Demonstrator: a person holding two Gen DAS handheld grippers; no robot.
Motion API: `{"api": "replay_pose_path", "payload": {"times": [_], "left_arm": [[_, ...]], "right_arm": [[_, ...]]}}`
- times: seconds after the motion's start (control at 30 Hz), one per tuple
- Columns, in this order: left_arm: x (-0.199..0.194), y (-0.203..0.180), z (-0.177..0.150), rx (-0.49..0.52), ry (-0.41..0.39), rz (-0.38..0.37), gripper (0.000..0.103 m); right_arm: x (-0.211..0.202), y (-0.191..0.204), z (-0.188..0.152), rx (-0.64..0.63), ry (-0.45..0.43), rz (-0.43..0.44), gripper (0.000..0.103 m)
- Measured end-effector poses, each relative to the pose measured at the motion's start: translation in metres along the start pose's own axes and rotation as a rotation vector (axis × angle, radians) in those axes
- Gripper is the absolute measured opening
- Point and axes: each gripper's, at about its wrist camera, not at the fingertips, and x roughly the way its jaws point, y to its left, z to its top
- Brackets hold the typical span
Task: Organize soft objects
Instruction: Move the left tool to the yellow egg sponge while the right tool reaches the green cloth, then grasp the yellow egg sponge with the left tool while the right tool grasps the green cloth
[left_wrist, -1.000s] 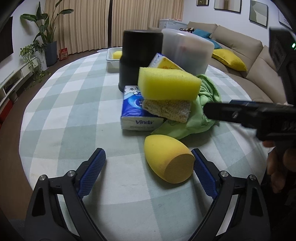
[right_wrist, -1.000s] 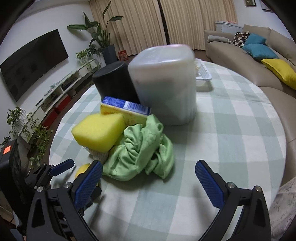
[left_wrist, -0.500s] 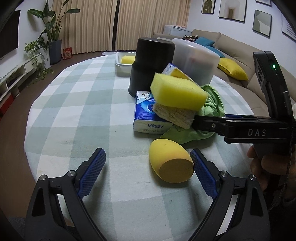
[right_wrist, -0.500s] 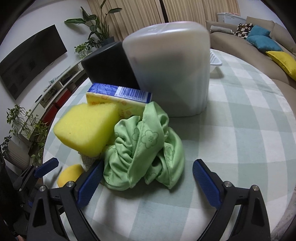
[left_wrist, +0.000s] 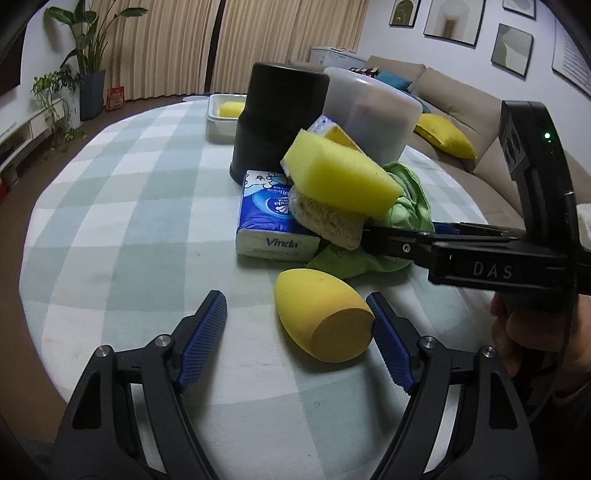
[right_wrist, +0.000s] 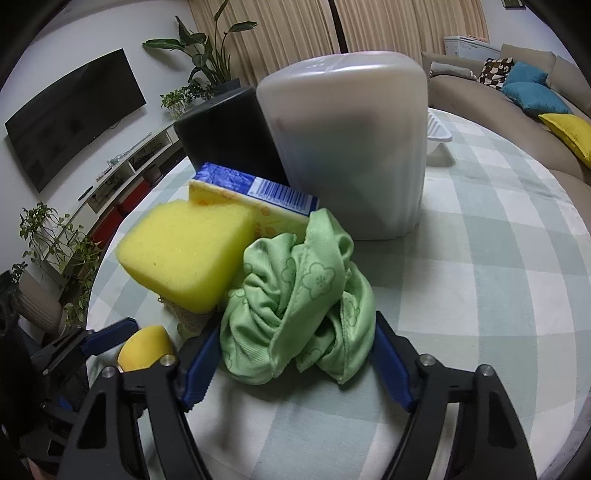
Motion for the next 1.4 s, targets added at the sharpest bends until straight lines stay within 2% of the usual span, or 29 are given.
{"api": "replay_pose_path", "payload": {"times": [0.13, 0.2, 0.33, 0.53, 0.67, 0.7, 0.73, 0.77, 1.1, 1.23, 1.33, 1.4], "left_arm": [[-0.001, 0.001, 0.000, -0.018, -0.010, -0.016, 0.077], [-0.001, 0.002, 0.000, -0.035, -0.016, -0.038, 0.077], [0.000, -0.003, 0.000, -0.006, -0.017, -0.025, 0.077], [0.006, -0.022, -0.001, 0.087, 0.006, 0.016, 0.076], [0.005, -0.021, -0.001, 0.080, -0.002, 0.003, 0.075], [0.004, -0.021, -0.001, 0.076, -0.005, 0.004, 0.073], [0.004, -0.020, -0.001, 0.078, -0.008, 0.010, 0.059], [0.004, -0.021, -0.001, 0.083, -0.005, 0.020, 0.051], [0.001, -0.022, -0.002, 0.076, 0.004, 0.021, 0.046], [-0.003, -0.016, -0.004, 0.046, 0.017, 0.014, 0.045], [-0.005, -0.013, -0.004, 0.035, 0.013, 0.011, 0.045], [-0.007, -0.014, -0.004, 0.037, 0.005, 0.008, 0.045]], "right_arm": [[-0.002, 0.007, -0.004, -0.049, 0.005, -0.004, 0.059], [-0.004, 0.006, -0.006, -0.044, 0.004, 0.005, 0.056], [-0.008, 0.001, -0.008, -0.020, 0.000, 0.025, 0.050], [-0.013, 0.000, -0.011, -0.015, 0.000, 0.021, 0.050], [-0.015, 0.002, -0.012, -0.018, -0.002, 0.008, 0.050], [-0.015, 0.002, -0.012, -0.018, -0.003, 0.006, 0.049], [-0.015, 0.001, -0.011, -0.016, -0.005, 0.004, 0.049], [-0.015, 0.000, -0.011, -0.016, -0.004, 0.002, 0.049], [-0.020, -0.002, -0.016, -0.018, -0.005, -0.017, 0.049], [-0.025, -0.001, -0.012, -0.033, 0.023, -0.022, 0.041], [-0.036, 0.009, -0.007, -0.123, 0.021, -0.115, 0.037], [-0.040, 0.011, -0.005, -0.150, 0.030, -0.132, 0.036]]}}
